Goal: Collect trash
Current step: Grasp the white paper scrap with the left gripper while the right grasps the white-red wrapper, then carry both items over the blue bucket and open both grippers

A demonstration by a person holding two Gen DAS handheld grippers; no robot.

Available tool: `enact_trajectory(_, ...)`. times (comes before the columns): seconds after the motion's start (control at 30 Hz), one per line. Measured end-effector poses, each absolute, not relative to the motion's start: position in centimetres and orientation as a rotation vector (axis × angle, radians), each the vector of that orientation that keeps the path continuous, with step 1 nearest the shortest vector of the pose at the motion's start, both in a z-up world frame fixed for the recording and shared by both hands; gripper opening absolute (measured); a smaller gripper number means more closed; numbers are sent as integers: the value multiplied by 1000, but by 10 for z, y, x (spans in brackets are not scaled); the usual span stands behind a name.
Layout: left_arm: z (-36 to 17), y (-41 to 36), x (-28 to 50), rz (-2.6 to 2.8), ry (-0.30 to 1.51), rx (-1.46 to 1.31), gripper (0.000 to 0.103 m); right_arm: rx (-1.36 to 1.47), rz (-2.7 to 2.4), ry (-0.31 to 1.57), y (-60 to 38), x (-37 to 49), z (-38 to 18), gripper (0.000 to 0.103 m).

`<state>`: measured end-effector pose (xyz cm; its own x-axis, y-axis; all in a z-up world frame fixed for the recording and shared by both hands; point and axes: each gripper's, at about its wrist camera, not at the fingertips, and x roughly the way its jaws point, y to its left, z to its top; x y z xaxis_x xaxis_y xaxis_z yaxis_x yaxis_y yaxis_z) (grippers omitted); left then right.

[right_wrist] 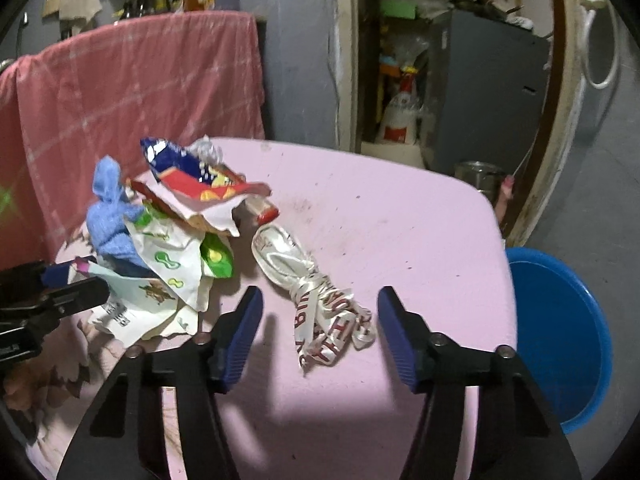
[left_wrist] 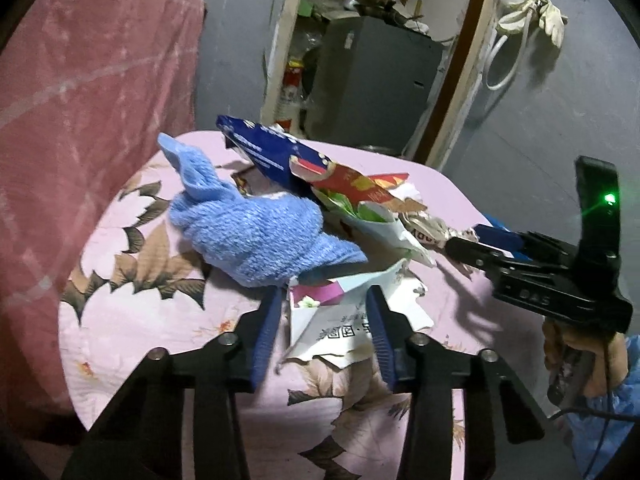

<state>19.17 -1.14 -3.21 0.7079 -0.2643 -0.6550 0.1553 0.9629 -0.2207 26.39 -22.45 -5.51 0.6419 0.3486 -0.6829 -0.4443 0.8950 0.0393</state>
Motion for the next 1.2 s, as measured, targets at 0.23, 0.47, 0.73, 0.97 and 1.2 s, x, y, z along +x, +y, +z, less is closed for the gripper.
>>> enact_trajectory(0.23, -34, -17, 189, -265, 769, -162, 20, -123, 460, 787, -229, 264, -65, 30)
enact_trajectory(0.47, -34, -18, 178, -301, 770, -200, 9, -54, 466, 782, -241, 252, -67, 14)
enact_trajectory(0.73, -22, -42, 150, -323, 687, -153, 4, 22, 437, 740, -258, 225, -59, 11)
enact_trajectory(0.97, -11, -81, 128, -347, 601, -67, 4, 106, 414, 677, -286, 199, -39, 10)
enact_trajectory(1.2, 7, -118, 118, -338, 456, -45, 4, 153, 351, 493, -315, 174, -7, 10)
